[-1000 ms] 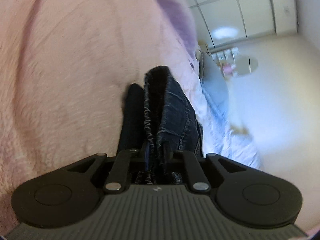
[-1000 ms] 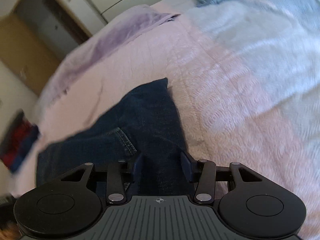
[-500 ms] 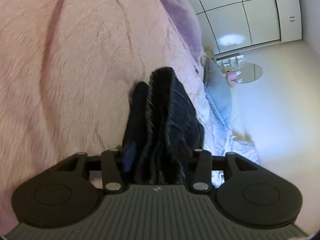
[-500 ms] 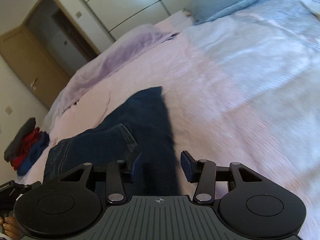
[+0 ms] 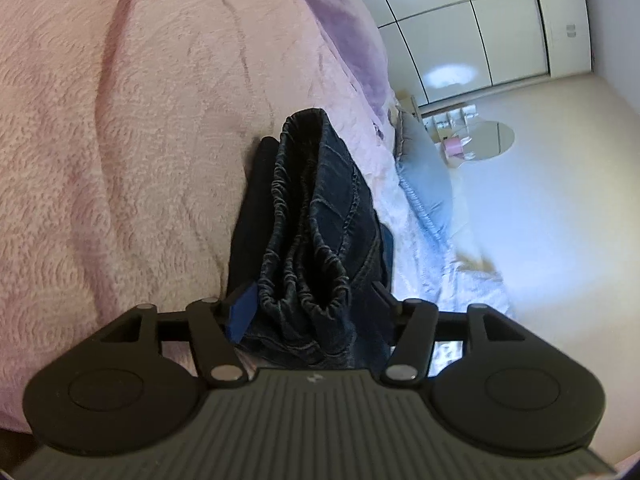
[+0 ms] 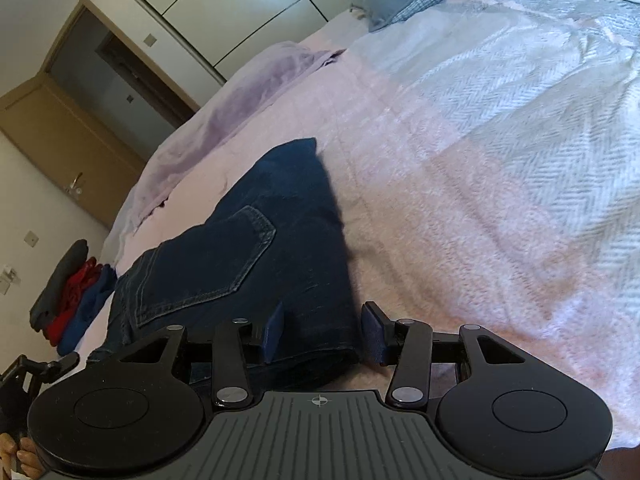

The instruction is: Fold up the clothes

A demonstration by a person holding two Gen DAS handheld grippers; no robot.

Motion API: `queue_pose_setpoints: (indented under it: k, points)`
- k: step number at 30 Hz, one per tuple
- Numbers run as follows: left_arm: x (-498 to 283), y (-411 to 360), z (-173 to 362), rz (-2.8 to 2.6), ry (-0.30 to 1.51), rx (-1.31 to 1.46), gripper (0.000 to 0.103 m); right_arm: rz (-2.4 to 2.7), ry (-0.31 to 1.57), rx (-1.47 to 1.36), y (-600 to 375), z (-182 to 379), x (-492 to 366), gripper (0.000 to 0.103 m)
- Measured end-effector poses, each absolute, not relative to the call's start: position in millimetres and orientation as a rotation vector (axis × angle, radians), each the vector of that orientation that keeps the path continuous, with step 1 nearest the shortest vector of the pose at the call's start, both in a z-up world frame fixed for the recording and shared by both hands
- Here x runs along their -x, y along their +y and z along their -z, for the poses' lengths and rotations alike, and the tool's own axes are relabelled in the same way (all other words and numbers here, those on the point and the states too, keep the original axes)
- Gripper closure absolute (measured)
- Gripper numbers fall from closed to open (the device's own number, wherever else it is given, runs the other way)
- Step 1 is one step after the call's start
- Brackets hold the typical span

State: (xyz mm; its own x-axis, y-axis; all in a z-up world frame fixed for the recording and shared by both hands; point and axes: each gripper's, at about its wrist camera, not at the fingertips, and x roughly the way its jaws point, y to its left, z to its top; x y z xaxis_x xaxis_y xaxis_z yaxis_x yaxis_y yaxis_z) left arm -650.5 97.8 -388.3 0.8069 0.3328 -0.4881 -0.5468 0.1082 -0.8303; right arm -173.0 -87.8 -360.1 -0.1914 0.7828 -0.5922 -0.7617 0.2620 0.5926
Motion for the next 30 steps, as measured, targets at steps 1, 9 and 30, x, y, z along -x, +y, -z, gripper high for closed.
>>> queue_pose_setpoints:
  k: [1, 9, 30]
  points:
    - [650, 97, 389, -0.666, 0.212, 1.289, 0.082, -1.388, 1.083, -0.019, -87, 361, 175, 0.056]
    - [647, 89, 397, -0.738, 0.275, 1.175, 0.084, -1.385, 0.988, 0.112, -82, 368, 186, 0.056]
    - [659, 67, 358, -0.903, 0.313, 1.072, 0.091, -1.374, 0.820, 0.296, -76, 350, 214, 0.056]
